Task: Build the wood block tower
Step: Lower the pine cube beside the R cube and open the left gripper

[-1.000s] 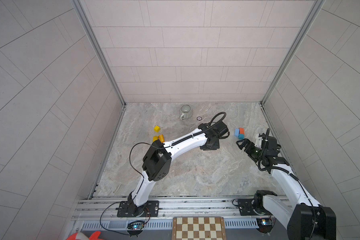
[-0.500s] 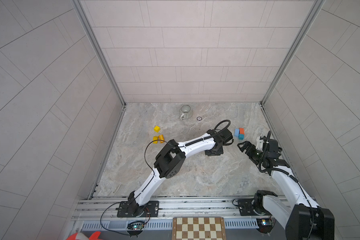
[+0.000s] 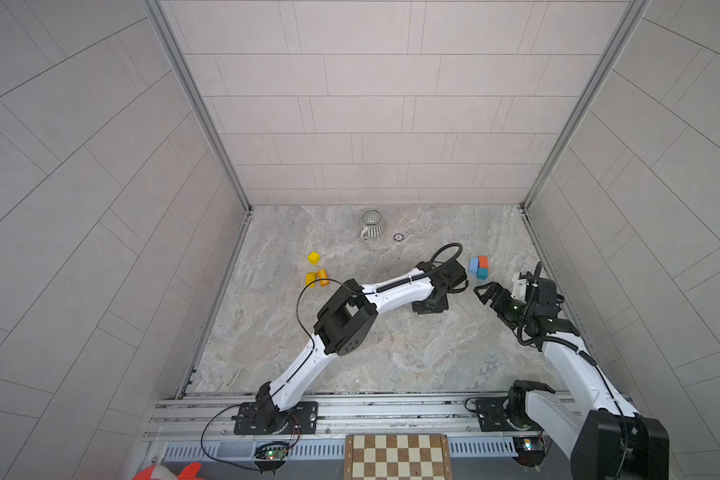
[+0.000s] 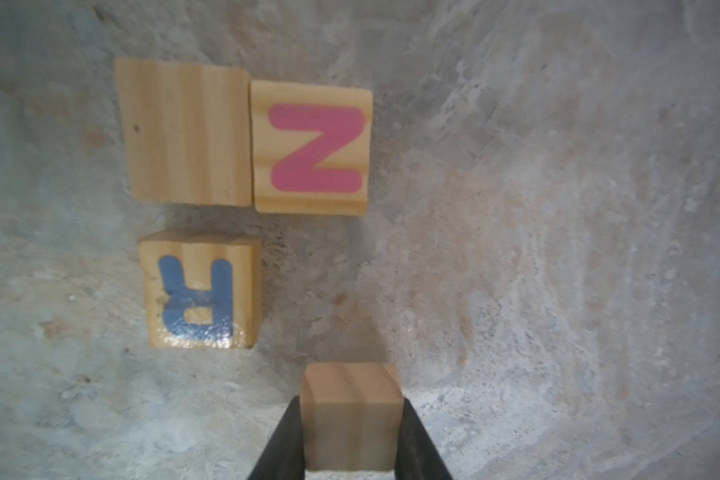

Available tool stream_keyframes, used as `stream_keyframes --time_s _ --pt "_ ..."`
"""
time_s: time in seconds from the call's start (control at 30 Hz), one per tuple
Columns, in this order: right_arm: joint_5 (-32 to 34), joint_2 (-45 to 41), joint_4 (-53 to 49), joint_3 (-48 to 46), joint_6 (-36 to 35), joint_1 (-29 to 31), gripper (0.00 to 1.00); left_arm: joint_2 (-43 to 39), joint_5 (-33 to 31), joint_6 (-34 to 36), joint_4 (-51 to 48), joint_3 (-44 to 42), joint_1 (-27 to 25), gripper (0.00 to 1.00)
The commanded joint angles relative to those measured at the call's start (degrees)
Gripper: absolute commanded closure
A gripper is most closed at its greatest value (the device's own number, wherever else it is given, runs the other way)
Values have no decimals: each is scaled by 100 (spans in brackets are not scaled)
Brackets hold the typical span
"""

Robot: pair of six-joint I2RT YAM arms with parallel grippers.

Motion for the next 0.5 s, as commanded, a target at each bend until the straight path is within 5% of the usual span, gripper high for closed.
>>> stream_keyframes --time_s 0.0,0.13,0.3,0.47 --pt "-35 -83 142 -88 -40 -16 2 123 -85 -13 -138 219 -18 80" --pt "-67 -65 183 -98 -41 -16 2 151 -99 -4 -136 220 -7 77" --pt "-87 -60 222 -108 -41 -16 2 154 -106 57 -169 279 -1 55" --pt "-92 -60 223 -101 -40 -16 2 120 -121 84 -196 290 0 50"
